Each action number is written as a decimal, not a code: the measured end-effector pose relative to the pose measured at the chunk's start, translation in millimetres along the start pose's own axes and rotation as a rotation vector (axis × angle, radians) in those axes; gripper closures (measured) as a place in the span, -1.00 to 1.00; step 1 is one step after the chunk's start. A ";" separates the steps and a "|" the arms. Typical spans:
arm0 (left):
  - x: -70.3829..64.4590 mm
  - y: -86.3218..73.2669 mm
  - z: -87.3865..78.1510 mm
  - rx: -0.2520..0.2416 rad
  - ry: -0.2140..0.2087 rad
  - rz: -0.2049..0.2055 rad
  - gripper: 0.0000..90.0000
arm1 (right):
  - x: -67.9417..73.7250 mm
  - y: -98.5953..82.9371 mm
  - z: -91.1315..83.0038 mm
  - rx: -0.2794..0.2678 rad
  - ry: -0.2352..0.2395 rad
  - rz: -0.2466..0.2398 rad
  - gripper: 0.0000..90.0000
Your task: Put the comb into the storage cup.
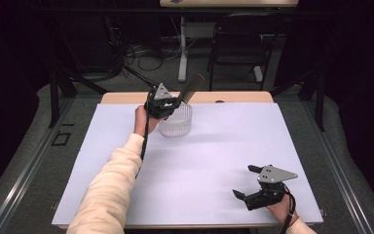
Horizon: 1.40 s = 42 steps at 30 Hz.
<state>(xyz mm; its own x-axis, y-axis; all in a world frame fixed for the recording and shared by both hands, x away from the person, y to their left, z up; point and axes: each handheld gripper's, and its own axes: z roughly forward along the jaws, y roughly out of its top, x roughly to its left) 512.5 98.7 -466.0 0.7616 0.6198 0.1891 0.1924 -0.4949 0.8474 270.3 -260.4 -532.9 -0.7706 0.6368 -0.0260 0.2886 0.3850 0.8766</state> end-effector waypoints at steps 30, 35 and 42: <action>-1.3 -8.2 10.3 0.070 -0.031 0.038 0.60 | 0.0 0.0 0.2 0.000 0.001 0.002 -1.00; -2.1 -9.1 12.5 0.086 -0.040 0.045 0.59 | -0.1 0.0 0.0 0.000 0.000 0.002 -1.00; -4.2 -9.2 15.2 0.106 -0.041 0.067 0.59 | -0.3 -0.1 0.2 0.000 0.000 0.001 -1.00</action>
<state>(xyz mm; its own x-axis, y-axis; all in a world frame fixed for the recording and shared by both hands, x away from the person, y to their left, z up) 516.9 91.4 -482.1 0.7992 0.5590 0.2209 0.2032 -0.5971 0.7760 270.6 -260.5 -533.1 -0.7702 0.6373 -0.0253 0.2894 0.3845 0.8766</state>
